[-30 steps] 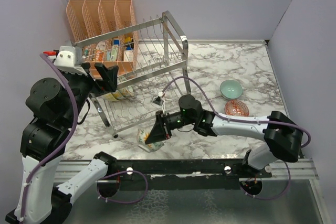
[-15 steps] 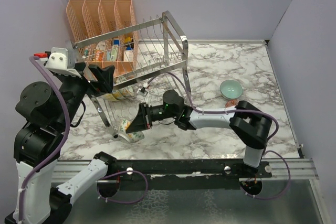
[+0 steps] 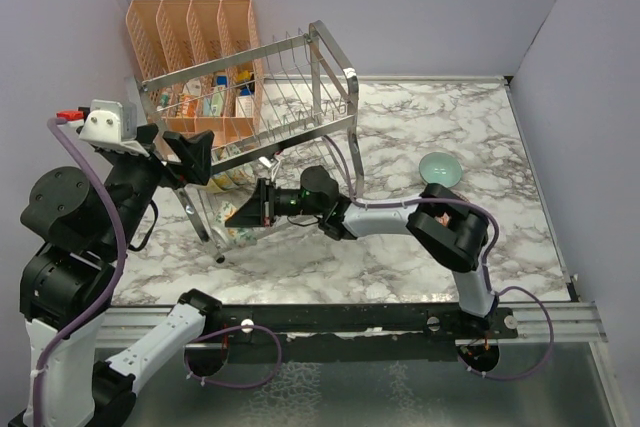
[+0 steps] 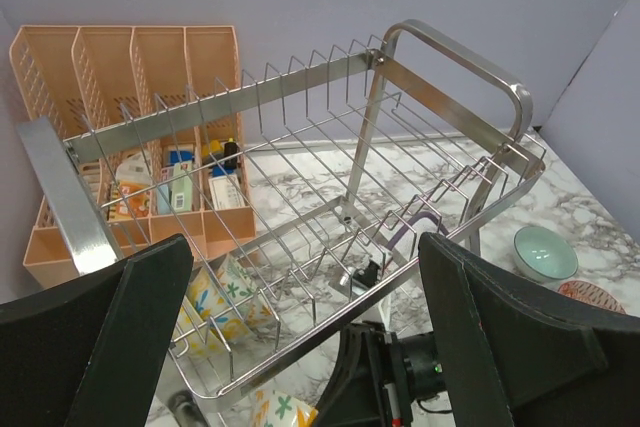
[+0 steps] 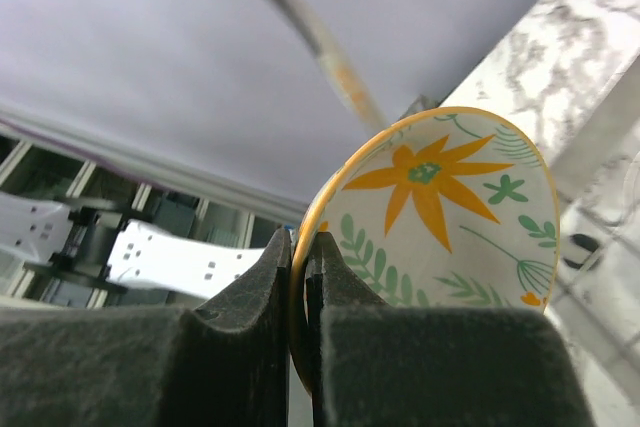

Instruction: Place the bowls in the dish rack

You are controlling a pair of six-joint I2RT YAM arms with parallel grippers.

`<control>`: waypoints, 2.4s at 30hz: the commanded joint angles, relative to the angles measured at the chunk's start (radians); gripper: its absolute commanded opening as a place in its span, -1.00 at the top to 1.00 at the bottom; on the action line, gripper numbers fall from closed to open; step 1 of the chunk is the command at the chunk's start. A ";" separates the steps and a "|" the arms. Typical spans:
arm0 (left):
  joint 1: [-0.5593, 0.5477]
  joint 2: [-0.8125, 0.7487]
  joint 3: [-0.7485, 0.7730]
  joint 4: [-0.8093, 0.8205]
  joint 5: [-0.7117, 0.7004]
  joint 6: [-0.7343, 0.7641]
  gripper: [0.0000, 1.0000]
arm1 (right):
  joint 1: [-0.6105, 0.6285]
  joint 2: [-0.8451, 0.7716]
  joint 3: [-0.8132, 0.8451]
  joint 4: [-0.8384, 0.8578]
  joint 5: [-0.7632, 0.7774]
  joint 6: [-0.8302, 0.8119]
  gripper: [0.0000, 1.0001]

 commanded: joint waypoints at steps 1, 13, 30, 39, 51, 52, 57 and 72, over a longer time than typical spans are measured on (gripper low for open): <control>-0.002 -0.017 -0.015 0.002 0.006 0.017 -0.99 | -0.043 0.039 0.058 0.102 0.068 0.030 0.98; -0.009 -0.017 -0.016 0.000 -0.008 0.029 -0.99 | -0.073 0.158 0.154 0.157 0.061 0.110 0.98; -0.014 -0.012 -0.022 -0.002 -0.019 0.040 -0.98 | -0.074 0.313 0.205 0.365 0.070 0.337 0.98; -0.015 -0.008 -0.020 0.000 -0.024 0.044 -0.99 | -0.074 0.372 0.241 0.374 0.077 0.389 0.98; -0.017 0.000 -0.022 0.000 -0.028 0.055 -0.99 | -0.073 0.405 0.270 0.314 0.061 0.363 0.94; -0.017 0.001 -0.022 -0.001 -0.026 0.055 -0.98 | -0.074 0.406 0.274 0.300 0.058 0.354 0.92; -0.017 0.004 -0.022 -0.005 -0.025 0.060 -0.99 | -0.074 0.414 0.273 0.286 0.046 0.341 0.63; -0.017 0.008 -0.012 -0.009 -0.030 0.056 -0.99 | -0.073 0.326 0.239 0.311 0.011 0.287 0.30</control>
